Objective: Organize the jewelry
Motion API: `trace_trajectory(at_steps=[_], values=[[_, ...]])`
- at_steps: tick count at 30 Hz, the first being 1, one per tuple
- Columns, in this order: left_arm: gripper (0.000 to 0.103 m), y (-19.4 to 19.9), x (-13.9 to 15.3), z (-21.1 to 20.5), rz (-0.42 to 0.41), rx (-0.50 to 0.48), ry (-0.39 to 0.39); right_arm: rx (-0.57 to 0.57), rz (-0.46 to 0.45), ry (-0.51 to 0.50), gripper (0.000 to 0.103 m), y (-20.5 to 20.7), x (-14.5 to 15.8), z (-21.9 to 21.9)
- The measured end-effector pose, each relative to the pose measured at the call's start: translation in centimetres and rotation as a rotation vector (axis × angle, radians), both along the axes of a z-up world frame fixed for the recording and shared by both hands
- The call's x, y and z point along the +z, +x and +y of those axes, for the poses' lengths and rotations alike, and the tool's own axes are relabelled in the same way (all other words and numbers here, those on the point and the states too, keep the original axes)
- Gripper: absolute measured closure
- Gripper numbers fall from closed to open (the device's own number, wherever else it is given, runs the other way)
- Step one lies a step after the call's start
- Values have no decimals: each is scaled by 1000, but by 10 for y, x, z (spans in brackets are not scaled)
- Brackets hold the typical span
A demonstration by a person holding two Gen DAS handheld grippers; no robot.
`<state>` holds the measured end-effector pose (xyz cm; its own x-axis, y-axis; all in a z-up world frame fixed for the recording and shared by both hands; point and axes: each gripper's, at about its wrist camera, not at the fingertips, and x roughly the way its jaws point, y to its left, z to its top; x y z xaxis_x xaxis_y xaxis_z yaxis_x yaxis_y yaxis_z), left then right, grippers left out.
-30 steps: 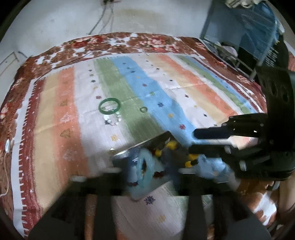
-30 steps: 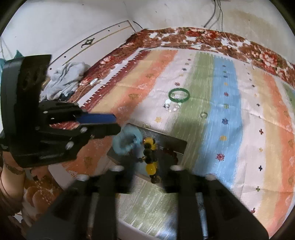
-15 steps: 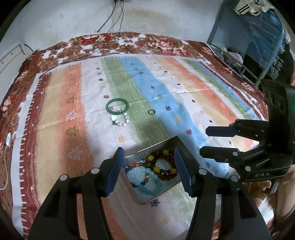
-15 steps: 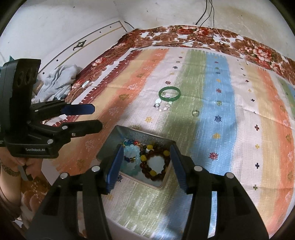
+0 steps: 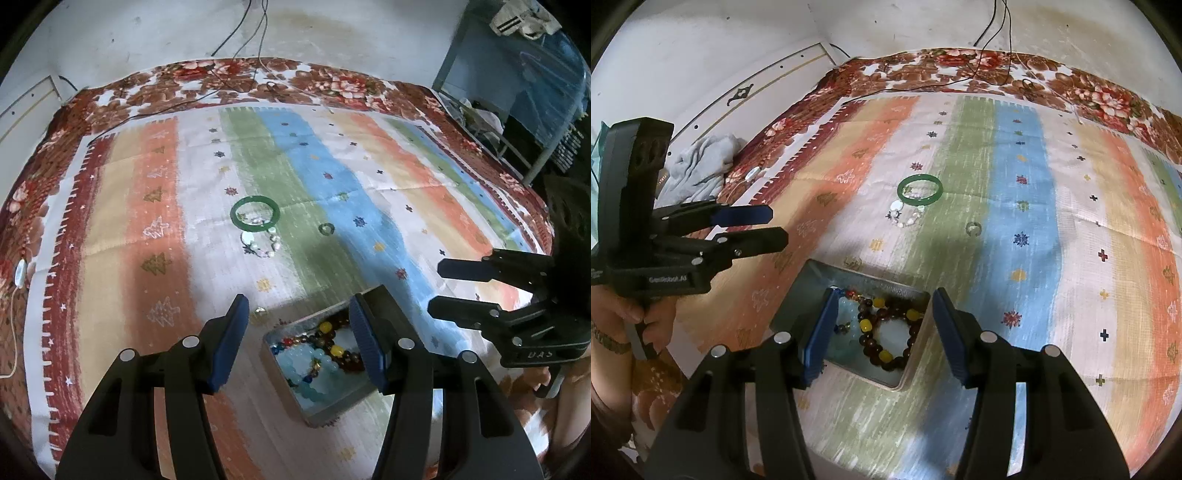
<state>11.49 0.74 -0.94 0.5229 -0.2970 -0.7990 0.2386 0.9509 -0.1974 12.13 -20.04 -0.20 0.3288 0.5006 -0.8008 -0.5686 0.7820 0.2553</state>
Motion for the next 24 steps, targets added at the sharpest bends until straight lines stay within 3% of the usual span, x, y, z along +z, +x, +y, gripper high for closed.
trace_trajectory(at_steps=[24], values=[[47,63,-20,14,83,10,52,-67,29,-6,44,53,-8,-3]])
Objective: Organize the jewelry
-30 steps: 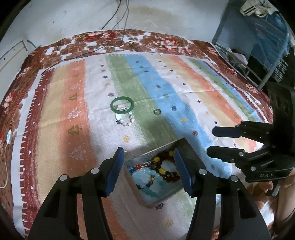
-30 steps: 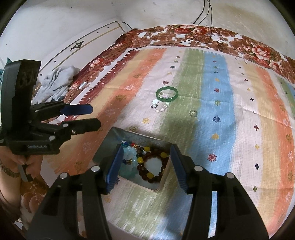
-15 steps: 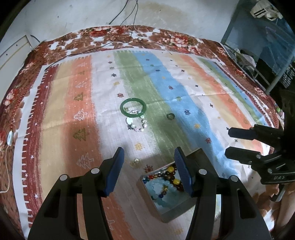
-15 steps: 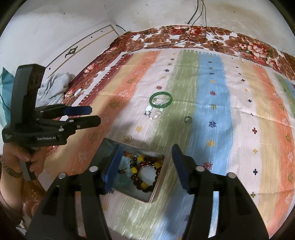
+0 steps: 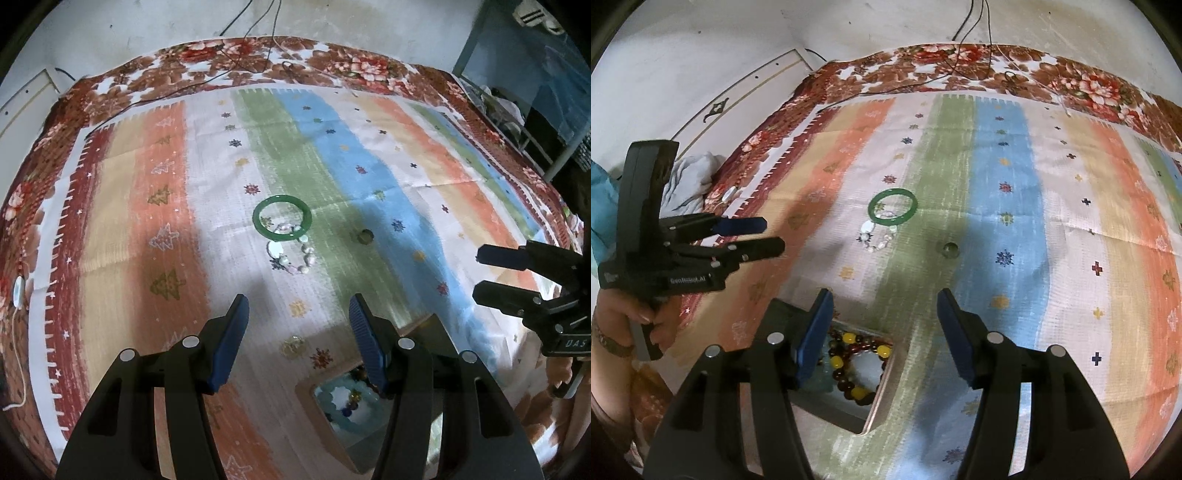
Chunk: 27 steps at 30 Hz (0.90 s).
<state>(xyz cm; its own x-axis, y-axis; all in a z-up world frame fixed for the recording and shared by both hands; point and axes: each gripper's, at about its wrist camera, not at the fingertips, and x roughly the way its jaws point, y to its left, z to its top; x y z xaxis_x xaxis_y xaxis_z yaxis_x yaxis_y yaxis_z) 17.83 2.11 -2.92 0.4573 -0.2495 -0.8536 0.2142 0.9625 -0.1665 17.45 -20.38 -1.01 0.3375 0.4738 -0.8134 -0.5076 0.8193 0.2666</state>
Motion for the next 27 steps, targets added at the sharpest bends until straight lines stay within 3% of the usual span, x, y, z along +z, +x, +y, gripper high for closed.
trace_trajectory(at_steps=[27], values=[[47,60,-35,5,97,-23,35,11,58,-68,44,63,-28,14]])
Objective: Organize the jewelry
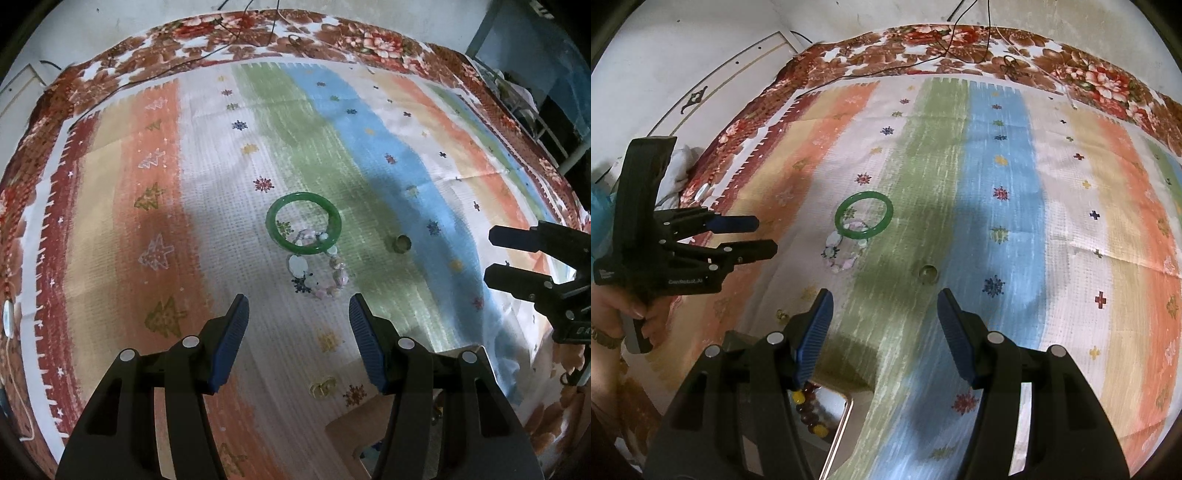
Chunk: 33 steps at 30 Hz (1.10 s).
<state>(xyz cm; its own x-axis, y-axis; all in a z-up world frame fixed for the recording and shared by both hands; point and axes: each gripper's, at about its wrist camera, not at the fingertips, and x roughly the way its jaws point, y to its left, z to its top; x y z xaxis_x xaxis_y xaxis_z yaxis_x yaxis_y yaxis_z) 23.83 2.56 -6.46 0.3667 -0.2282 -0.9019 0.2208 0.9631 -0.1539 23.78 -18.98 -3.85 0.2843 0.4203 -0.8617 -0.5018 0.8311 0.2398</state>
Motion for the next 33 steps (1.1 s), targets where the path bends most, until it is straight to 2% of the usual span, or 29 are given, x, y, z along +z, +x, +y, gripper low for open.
trace_trajectory(at_steps=[11,33], values=[[47,21,-25,-3,53,-17,29,-2,26,-63,43,22,-26,5],[47,45,-62,-23,118,-68,74,66,70,-187,42,49,-74,27]])
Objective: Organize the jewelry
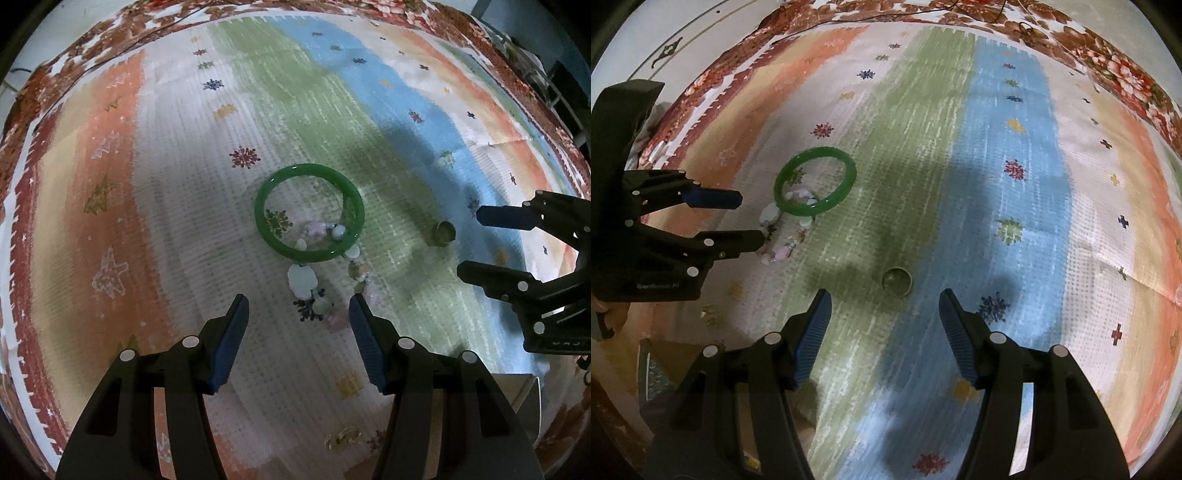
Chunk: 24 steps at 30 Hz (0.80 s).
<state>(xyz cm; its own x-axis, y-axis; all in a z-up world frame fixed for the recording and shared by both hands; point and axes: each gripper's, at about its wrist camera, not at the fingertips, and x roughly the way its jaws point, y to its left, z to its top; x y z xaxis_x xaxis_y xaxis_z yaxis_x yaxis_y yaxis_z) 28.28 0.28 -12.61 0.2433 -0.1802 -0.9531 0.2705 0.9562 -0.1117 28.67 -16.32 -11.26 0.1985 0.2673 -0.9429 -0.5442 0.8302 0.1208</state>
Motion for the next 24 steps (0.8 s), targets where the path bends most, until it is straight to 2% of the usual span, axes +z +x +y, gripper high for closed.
trace_trajectory(at_steps=[12,17,19,23,24], values=[[49,5,-12,-1,17,-3,10,0,31,-26,42,15,-23,2],[60,5,-14,0,6,-12,38,6,26,-37,46,14,-26,3],[70,5,-14,2,1,-10,52,4,23,-41,57,15,-26,4],[82,5,-15,11,-5,-1,56,8,26,-35,67,14,-25,4],[89,6,-15,13,-9,1,63,12,25,-35,73,14,-25,5]])
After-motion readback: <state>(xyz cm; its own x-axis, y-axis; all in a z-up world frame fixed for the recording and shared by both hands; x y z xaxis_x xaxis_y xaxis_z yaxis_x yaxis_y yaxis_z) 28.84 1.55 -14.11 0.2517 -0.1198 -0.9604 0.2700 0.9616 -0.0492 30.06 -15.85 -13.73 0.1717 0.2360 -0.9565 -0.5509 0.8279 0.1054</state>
